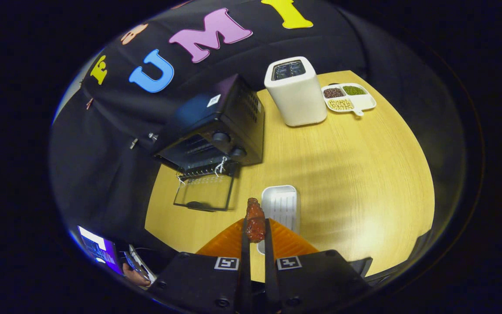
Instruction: Open the toaster oven, put the food inside, and close the toaster oven door.
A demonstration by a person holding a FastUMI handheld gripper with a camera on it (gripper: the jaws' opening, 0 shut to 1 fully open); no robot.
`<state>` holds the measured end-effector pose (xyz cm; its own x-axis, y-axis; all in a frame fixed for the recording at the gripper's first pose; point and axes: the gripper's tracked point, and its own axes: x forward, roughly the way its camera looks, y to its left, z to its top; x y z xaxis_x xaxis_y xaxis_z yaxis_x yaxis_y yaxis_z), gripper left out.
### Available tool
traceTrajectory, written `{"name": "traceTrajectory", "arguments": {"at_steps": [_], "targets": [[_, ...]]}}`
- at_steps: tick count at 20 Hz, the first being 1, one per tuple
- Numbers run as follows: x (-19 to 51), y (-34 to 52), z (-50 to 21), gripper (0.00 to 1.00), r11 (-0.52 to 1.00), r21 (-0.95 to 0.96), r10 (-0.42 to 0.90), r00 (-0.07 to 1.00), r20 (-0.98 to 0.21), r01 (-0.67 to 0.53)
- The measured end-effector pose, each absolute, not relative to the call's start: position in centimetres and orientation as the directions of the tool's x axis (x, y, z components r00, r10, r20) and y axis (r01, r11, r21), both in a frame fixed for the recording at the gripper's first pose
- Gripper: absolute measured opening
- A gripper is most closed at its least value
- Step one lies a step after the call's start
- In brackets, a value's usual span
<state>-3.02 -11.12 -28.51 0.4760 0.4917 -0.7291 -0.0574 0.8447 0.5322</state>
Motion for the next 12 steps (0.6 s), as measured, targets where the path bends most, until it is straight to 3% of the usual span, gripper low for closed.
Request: {"name": "traceTrajectory", "arguments": {"at_steps": [12], "targets": [[-4.5, 4.3, -23.3, 0.17, 0.789, 0.599, 0.538, 0.629, -0.561, -0.14]]}}
